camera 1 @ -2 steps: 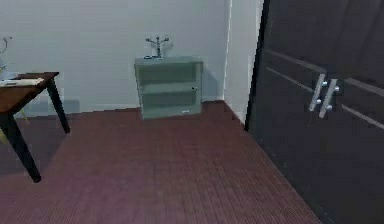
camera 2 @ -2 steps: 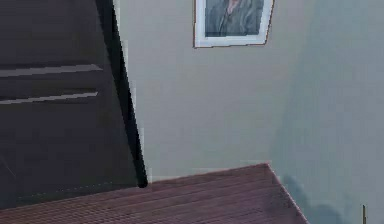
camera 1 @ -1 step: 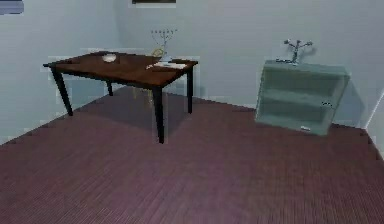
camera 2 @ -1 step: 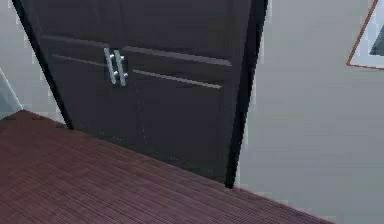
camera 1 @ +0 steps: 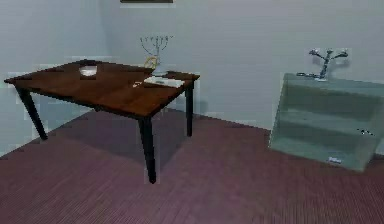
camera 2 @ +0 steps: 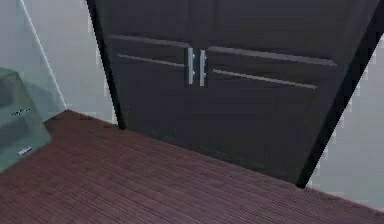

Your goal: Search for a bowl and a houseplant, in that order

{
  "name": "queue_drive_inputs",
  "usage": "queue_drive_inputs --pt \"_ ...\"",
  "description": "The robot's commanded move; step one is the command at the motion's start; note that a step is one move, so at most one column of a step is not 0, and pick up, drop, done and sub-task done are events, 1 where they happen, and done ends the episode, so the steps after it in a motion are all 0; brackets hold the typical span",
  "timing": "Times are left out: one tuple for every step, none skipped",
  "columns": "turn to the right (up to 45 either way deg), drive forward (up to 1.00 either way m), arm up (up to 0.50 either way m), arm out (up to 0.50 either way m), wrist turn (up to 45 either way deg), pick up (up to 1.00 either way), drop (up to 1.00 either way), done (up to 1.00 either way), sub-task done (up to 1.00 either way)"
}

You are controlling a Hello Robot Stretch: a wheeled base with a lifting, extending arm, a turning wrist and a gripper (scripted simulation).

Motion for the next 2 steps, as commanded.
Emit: queue_drive_inputs --pt "-45.0 0.00 0.00 0.00 0.0 0.00 0.00 0.00 0.00" --pt "0.0 1.00 0.00 0.00 0.0 0.00 0.00 0.00 0.00"
